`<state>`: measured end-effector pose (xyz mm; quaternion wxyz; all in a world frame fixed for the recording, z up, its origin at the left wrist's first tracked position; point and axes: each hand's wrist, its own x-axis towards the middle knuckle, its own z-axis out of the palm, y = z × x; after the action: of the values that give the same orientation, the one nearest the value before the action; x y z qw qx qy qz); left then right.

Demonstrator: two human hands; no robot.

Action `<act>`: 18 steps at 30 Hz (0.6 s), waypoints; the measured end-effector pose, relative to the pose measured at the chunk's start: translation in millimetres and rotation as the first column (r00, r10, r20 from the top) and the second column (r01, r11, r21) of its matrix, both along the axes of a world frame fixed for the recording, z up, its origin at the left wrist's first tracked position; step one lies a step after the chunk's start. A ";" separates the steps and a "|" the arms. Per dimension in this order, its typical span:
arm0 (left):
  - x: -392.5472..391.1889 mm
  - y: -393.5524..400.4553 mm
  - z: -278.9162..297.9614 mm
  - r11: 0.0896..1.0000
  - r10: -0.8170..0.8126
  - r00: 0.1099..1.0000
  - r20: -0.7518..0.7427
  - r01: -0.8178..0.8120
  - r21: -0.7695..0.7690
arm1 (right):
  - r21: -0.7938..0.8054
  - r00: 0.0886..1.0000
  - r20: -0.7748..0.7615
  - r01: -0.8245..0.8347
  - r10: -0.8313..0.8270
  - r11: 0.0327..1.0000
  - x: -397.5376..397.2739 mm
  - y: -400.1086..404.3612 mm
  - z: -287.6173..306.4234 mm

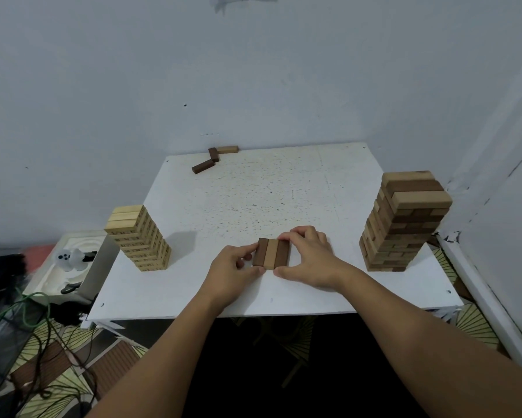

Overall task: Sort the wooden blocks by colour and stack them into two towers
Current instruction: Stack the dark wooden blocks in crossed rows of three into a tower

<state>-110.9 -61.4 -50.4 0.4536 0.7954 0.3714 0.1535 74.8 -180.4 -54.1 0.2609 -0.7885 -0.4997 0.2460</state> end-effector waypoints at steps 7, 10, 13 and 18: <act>-0.5 -1.2 -0.5 1.000 0.013 1.000 0.010 -0.013 0.007 | 0.007 1.000 0.018 0.005 -0.005 1.000 -1.3 -0.2 -1.0; -0.3 -1.4 -2.3 0.998 0.060 0.998 0.023 -0.060 -0.007 | 0.009 1.000 0.017 0.004 -0.004 1.000 -1.7 -0.4 -0.1; 0.4 -1.4 -4.1 0.996 0.092 0.995 0.032 -0.091 -0.020 | 0.005 1.000 0.015 -0.002 0.002 1.000 -0.9 -0.9 0.9; 0.2 -2.2 -2.4 0.995 0.095 0.995 0.038 -0.094 -0.023 | -0.005 1.000 -0.016 -0.011 0.010 1.000 -0.5 -1.6 3.8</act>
<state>-110.7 -63.6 -52.8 0.4616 0.7689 0.4012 0.1862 74.2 -182.0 -50.3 0.2615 -0.7845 -0.5011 0.2551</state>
